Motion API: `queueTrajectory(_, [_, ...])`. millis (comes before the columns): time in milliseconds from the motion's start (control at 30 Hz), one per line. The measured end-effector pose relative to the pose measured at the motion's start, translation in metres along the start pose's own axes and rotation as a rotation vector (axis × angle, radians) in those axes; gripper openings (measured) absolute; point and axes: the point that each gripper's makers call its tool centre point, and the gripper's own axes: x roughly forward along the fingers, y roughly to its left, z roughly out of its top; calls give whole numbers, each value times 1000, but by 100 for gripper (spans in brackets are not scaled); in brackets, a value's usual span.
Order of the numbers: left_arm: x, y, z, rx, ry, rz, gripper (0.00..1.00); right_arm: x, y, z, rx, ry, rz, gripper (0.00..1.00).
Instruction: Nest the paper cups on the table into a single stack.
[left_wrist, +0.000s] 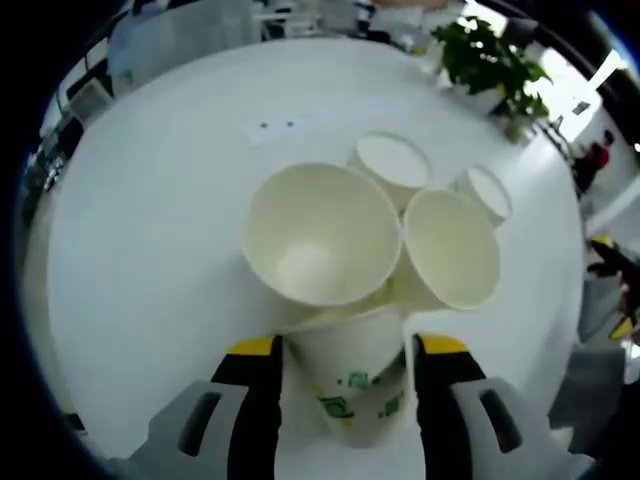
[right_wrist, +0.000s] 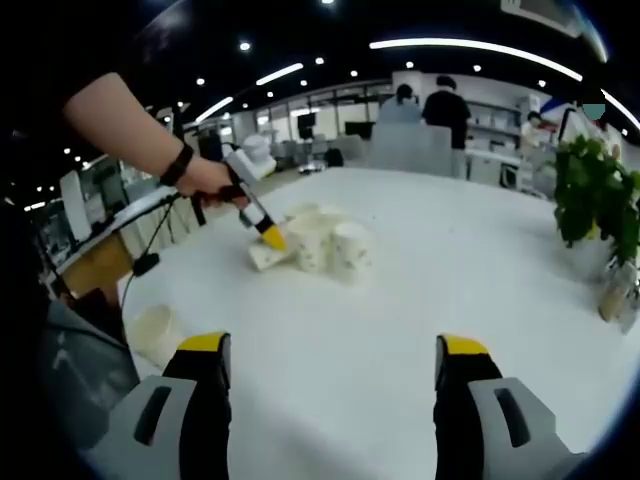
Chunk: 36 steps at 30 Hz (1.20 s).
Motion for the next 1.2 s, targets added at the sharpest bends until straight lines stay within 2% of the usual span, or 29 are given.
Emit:
queueTrajectory(167, [-2,2,3,0,-4,-4,50,1,1,-1,0,-1,2,82])
queueTrajectory(567, [-4,3,-2,-97,25,-21,43,3,2,-2,0,6,8,81])
queueTrajectory(1200, [-13,5,-14,-122,50,-39,36,5,6,2,-3,-1,13,81])
